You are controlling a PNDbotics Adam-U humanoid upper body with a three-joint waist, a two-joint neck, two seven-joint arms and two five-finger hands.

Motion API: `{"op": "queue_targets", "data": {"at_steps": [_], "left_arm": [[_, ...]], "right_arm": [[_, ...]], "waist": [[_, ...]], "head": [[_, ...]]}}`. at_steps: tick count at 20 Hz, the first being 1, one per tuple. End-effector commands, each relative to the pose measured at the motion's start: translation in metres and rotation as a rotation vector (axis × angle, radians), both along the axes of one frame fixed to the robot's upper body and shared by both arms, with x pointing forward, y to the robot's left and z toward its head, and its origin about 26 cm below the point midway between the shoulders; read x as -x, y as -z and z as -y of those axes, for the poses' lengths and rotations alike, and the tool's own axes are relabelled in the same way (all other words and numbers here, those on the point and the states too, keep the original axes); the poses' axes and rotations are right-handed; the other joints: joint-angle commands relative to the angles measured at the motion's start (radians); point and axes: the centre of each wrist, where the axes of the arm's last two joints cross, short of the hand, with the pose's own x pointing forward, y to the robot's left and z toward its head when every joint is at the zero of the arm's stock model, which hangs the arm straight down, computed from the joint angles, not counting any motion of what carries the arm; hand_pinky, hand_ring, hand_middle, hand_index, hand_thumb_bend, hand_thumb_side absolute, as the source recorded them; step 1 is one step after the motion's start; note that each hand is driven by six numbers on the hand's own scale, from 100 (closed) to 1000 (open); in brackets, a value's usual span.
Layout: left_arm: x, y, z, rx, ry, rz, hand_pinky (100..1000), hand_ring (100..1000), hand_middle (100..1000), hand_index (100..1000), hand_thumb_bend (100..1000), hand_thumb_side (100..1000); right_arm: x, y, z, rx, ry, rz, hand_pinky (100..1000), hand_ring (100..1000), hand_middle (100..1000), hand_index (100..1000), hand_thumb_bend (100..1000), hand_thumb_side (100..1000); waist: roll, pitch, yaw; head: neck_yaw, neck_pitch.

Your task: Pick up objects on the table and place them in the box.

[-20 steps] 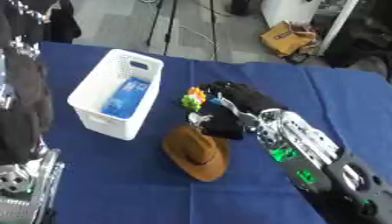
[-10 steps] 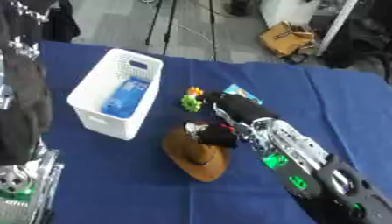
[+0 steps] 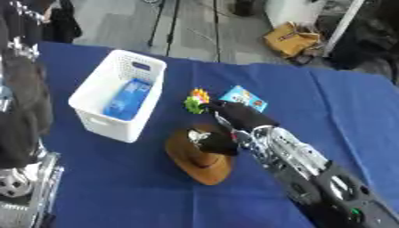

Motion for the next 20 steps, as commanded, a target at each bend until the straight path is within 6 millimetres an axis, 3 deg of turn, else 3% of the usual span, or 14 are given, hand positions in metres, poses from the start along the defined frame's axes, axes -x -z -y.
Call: {"op": "queue_targets", "data": {"at_steps": [1, 20], "left_arm": [[0.004, -0.008, 0.003, 0.008, 0.020, 0.032, 914, 887, 838, 814, 100, 1000], [0.005, -0.011, 0.004, 0.006, 0.030, 0.037, 922, 882, 821, 801, 100, 1000]], "right_arm": [[-0.002, -0.002, 0.000, -0.001, 0.002, 0.010, 797, 941, 888, 1000, 336, 1000], [-0.020, 0.018, 0.004, 0.041, 0.021, -0.038, 796, 940, 890, 1000, 343, 1000]], "waist": [[0.008, -0.015, 0.001], [0.010, 0.000, 0.017]], "head": [[-0.006, -0.009], [-0.022, -0.024]]}}
